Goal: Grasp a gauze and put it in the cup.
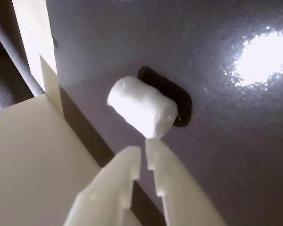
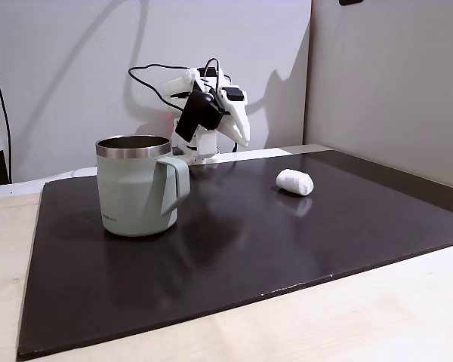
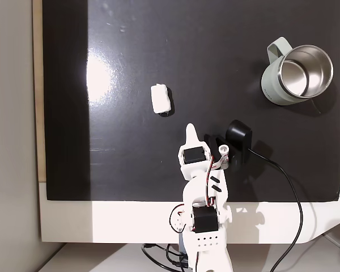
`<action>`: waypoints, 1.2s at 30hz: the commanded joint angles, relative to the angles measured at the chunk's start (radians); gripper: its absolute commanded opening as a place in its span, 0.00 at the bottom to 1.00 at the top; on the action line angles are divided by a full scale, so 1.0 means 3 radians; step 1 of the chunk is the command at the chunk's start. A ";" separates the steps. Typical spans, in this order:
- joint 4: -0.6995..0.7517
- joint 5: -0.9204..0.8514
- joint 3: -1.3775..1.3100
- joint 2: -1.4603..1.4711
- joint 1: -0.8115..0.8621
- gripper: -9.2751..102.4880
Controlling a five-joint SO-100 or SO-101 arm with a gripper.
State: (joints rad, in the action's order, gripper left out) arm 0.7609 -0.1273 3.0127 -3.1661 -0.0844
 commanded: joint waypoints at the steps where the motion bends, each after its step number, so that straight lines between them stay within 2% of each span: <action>1: -0.0066 0.0501 -0.0026 -0.0041 0.0465 0.08; 23: -0.0112 0.0389 -0.0036 -0.0041 0.0424 0.08; 36: 0.0353 0.1125 -0.1115 -0.0031 -0.0036 0.11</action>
State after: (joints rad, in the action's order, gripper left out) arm 0.8575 0.1611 2.7750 -3.1661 -0.0752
